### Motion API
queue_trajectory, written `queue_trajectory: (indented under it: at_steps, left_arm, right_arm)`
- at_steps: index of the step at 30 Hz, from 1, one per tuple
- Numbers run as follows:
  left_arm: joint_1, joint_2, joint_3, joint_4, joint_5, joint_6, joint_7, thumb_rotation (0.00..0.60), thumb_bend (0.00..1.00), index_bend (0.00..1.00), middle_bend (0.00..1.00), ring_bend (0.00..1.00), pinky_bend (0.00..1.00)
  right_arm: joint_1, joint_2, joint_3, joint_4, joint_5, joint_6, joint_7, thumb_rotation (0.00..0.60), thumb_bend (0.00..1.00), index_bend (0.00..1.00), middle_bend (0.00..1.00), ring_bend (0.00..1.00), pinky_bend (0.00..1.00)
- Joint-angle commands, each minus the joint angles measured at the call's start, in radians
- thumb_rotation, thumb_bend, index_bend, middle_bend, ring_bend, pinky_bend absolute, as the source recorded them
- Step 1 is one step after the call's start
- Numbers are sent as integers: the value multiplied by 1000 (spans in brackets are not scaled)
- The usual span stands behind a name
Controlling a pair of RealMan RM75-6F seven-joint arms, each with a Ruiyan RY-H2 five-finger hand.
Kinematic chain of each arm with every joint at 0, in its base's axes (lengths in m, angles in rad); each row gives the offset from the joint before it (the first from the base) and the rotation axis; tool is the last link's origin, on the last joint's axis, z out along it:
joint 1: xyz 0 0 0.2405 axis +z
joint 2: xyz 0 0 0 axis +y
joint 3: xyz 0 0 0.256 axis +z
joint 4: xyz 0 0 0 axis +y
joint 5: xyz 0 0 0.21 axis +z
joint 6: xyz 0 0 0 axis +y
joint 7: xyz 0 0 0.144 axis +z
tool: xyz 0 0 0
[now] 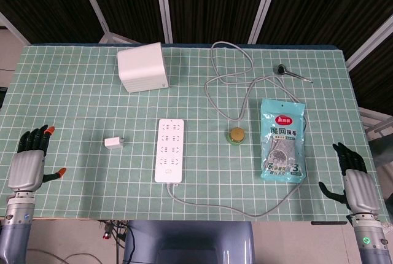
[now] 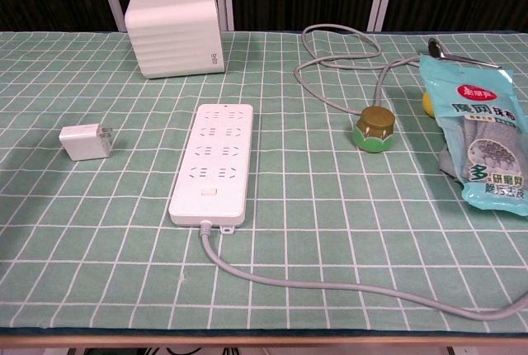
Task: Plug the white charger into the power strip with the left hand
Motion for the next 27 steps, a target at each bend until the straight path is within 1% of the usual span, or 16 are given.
queue_trajectory:
  at_steps: [1, 11, 13, 14, 15, 16, 17, 18, 20, 21, 24, 27]
  left_arm:
    - [1, -1, -2, 1, 0, -4, 6, 600, 95, 0, 0, 0, 0]
    - [2, -3, -15, -6, -15, -20, 35, 600, 95, 0, 0, 0, 0]
    - [0, -1, -17, -5, -15, -17, 57, 600, 100, 0, 39, 23, 63]
    - [-1, -1, -18, -5, -14, -15, 67, 600, 121, 3, 95, 78, 156]
    - [-2, 0, -19, -5, -13, -13, 76, 600, 161, 17, 187, 170, 283]
    - [-2, 0, -19, -7, -12, -13, 84, 600, 195, 35, 265, 251, 366]
    - [-3, 1, -19, -10, -12, -13, 90, 600, 247, 70, 394, 372, 476]
    - [-3, 2, -18, -14, -13, -15, 96, 600, 293, 107, 521, 484, 561]
    - [-7, 8, -14, -29, -28, -36, 115, 600, 352, 153, 666, 609, 655]
    - [-11, 13, -13, -42, -45, -53, 126, 600, 376, 169, 710, 648, 686]
    - [-34, 45, -14, -118, -138, -131, 194, 600, 427, 204, 799, 725, 740]
    - [-68, 65, -24, -174, -219, -187, 263, 600, 458, 258, 856, 773, 771]
  right_arm:
    - [0, 0, 0, 0, 0, -1, 1, 600, 340, 0, 0, 0, 0]
    - [0, 2, 1, -11, 9, -6, 1, 600, 340, 0, 0, 0, 0]
    - [0, 3, 2, -12, 10, -7, 2, 600, 340, 0, 0, 0, 0]
    - [0, 3, 2, -12, 10, -6, 2, 600, 340, 0, 0, 0, 0]
    - [0, 3, 2, -13, 10, -6, 2, 600, 340, 0, 0, 0, 0]
    - [0, 3, 2, -14, 9, -6, 2, 600, 341, 0, 0, 0, 0]
    - [0, 4, 2, -14, 8, -5, 2, 600, 341, 0, 0, 0, 0]
    - [0, 4, 1, -14, 7, -5, 2, 600, 340, 0, 0, 0, 0]
    - [-1, 4, 1, -13, 4, -2, 3, 600, 340, 0, 0, 0, 0]
    - [-2, 4, 1, -12, 4, -2, 4, 600, 340, 0, 0, 0, 0]
    - [-3, 6, 0, -13, 3, -2, 8, 600, 340, 0, 0, 0, 0]
    - [-3, 7, -1, -14, 2, -3, 10, 600, 340, 0, 0, 0, 0]
